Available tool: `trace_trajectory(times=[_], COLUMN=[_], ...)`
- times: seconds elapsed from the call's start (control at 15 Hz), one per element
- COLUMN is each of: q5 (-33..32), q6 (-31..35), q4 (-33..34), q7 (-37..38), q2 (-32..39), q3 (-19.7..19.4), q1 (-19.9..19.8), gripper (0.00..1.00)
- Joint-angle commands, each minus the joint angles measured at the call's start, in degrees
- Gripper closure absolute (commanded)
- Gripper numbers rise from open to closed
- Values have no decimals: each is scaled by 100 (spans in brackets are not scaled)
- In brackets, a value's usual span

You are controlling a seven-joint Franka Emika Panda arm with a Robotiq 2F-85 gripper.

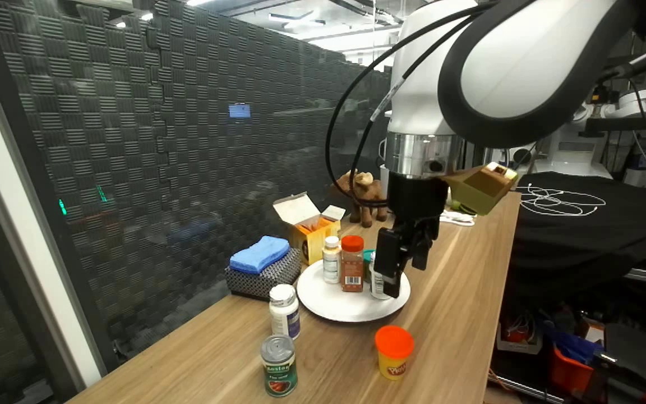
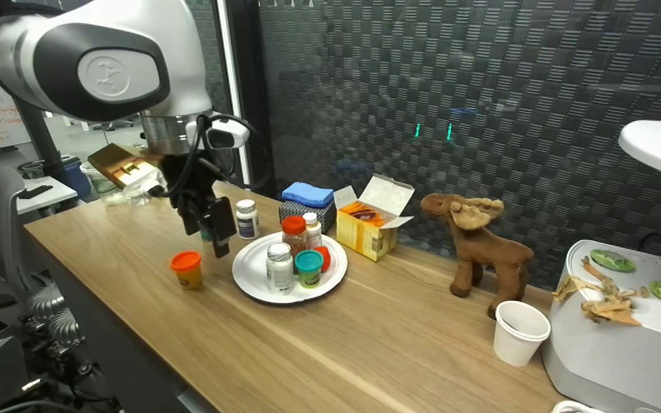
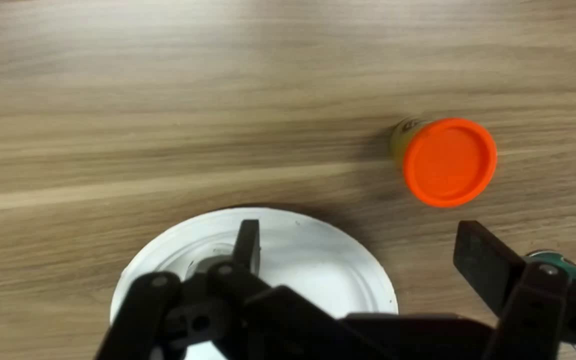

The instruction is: Pick up all the bottles and the orange ball from the table and put them in the plate

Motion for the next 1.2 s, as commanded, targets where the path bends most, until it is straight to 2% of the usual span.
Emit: trace_trajectory(times=[0.0,0.47,1.13], q5=[216,764,508], q6=[227,159,264], q4=[-163,-170,-106], q7=[181,-116,-404], q2=[110,316,653], q3=[119,379,425], q1=[143,371,458], gripper=[0,0,0])
